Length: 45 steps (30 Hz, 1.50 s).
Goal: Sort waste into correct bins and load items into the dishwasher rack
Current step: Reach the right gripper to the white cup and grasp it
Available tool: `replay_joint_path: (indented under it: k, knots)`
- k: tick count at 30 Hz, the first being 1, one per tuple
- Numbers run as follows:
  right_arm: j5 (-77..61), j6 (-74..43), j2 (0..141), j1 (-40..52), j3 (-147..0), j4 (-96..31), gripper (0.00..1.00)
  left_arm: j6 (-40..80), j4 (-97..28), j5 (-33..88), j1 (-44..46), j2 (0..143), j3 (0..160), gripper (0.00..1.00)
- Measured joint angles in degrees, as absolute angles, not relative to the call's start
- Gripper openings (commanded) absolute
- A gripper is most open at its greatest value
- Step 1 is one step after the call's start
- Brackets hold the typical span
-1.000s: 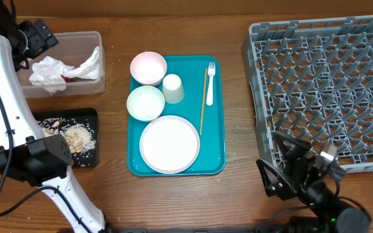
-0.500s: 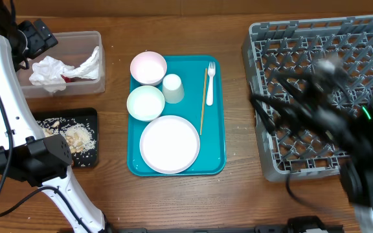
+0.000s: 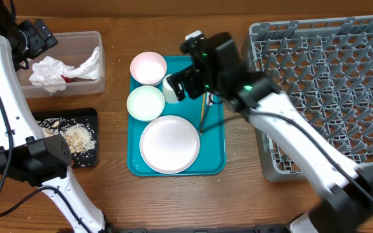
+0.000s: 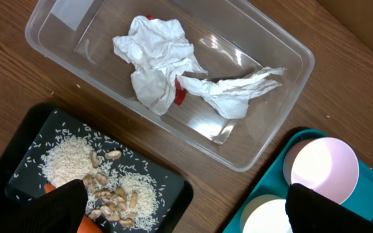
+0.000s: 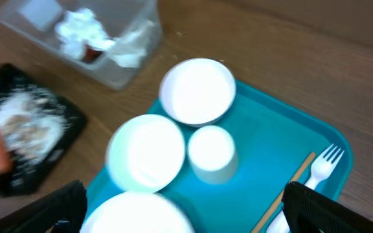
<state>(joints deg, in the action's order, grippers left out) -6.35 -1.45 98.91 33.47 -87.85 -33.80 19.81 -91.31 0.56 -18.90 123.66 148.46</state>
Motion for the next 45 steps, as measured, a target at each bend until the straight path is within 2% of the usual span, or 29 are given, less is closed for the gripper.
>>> replay_joint_path:
  k: [5,16,34,36,37,39,45]
  knots:
    - [-1.69,-2.02,108.36,33.78,-87.99,-27.59,1.00,19.81,-91.33,0.58,-18.90,123.66,148.46,1.00]
    - [-3.33,-3.01,118.37,35.75,-87.99,-18.61,1.00,19.81,-91.31,0.58,-18.90,123.66,148.46,1.00]
    - [6.44,-4.58,122.78,37.91,-88.07,-18.79,1.00,19.81,-91.31,0.58,-18.90,123.66,148.46,1.00]
    - [6.55,-4.99,123.17,37.91,-88.07,-18.72,0.95,19.81,-91.31,0.58,-18.90,123.66,148.46,1.00]
    - [6.61,-5.52,123.28,37.91,-88.07,-18.61,0.87,19.81,-91.31,0.58,-18.90,123.66,148.46,1.00]
    - [6.68,-6.83,123.31,37.91,-88.07,-18.52,0.77,19.81,-91.31,0.58,-18.90,123.66,148.46,1.00]
    - [6.87,-9.41,123.31,37.91,-88.16,-17.98,0.76,19.81,-91.31,0.58,-18.90,123.66,148.46,1.00]
